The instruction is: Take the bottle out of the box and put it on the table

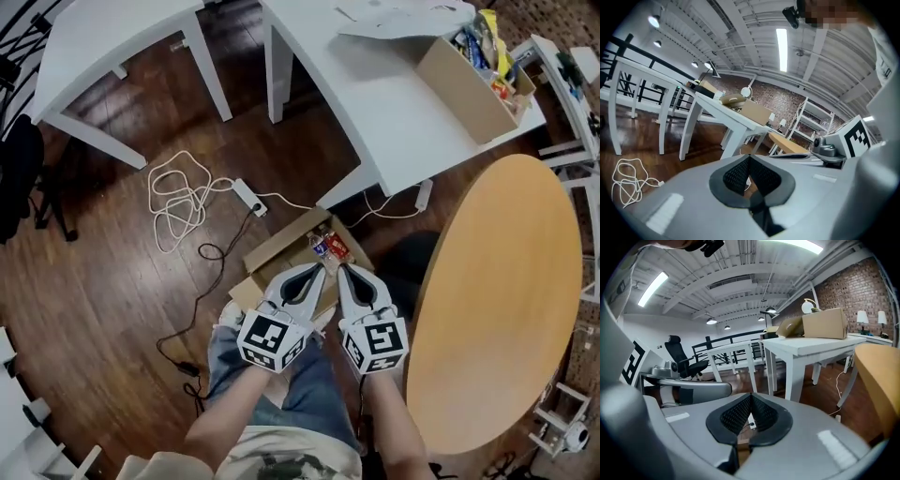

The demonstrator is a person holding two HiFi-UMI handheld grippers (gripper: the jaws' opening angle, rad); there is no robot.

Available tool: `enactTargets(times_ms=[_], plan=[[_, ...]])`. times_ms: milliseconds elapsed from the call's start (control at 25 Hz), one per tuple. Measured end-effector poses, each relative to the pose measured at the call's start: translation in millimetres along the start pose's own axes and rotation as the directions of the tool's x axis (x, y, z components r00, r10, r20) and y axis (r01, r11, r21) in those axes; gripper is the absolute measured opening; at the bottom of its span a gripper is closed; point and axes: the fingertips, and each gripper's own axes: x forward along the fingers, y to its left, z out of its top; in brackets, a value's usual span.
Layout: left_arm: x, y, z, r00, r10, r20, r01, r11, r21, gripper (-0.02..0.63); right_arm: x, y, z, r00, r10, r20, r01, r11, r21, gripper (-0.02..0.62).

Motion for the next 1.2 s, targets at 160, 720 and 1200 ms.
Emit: enactTargets(times_ms=[160,720,1200], plan=[[13,19,-44,0.999,0.009,-0.050,-0.009,1.000,0.003,-0.017,37,0,-38,0.998,0.053,-0.035,-0.052,0.998,0.017,0.017],[19,85,-183,0.984,0.100,-0.151,-0.124,0.979,-0.163,-0.017,108,-23,-201,0.959,0.069,-0.274,-0.068,0.998,0.014,0.046],[50,131,-279,0.972,0.100,-0.211,-0.138,0.975,-0.173,-0.017,165,-49,-333,0.911,0.029,-0.411,-0.034,0.999,-0.004,0.092]])
